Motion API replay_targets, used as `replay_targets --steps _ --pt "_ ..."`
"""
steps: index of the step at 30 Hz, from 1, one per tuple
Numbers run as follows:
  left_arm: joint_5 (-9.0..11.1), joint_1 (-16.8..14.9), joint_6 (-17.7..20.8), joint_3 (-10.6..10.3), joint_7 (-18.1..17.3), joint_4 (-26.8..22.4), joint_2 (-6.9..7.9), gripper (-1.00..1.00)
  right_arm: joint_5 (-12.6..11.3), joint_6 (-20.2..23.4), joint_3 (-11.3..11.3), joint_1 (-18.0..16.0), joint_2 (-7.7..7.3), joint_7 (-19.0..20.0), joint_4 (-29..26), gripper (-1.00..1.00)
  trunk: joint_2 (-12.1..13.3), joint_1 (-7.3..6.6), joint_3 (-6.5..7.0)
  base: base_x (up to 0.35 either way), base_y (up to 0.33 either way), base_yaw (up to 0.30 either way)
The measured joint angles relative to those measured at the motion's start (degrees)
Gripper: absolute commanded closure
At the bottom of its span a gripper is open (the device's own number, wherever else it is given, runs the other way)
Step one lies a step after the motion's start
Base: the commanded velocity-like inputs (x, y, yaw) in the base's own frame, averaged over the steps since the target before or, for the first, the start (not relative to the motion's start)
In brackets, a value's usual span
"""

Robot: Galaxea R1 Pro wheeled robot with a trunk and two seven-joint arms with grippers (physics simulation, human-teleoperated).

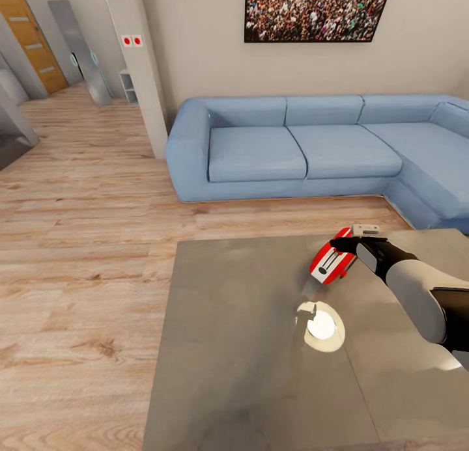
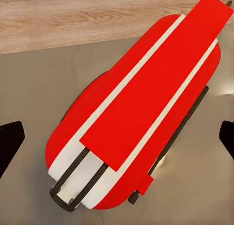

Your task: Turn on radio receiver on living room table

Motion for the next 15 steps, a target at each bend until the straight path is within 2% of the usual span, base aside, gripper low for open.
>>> replay_targets --steps 15 --pt "0.0 0.0 0.0 0.0 0.0 0.0 0.0 -1.0 0.01 0.0 0.0 0.0 0.14 0.0 0.0 -1.0 0.0 0.0 0.0 0.0 0.0 0.0"
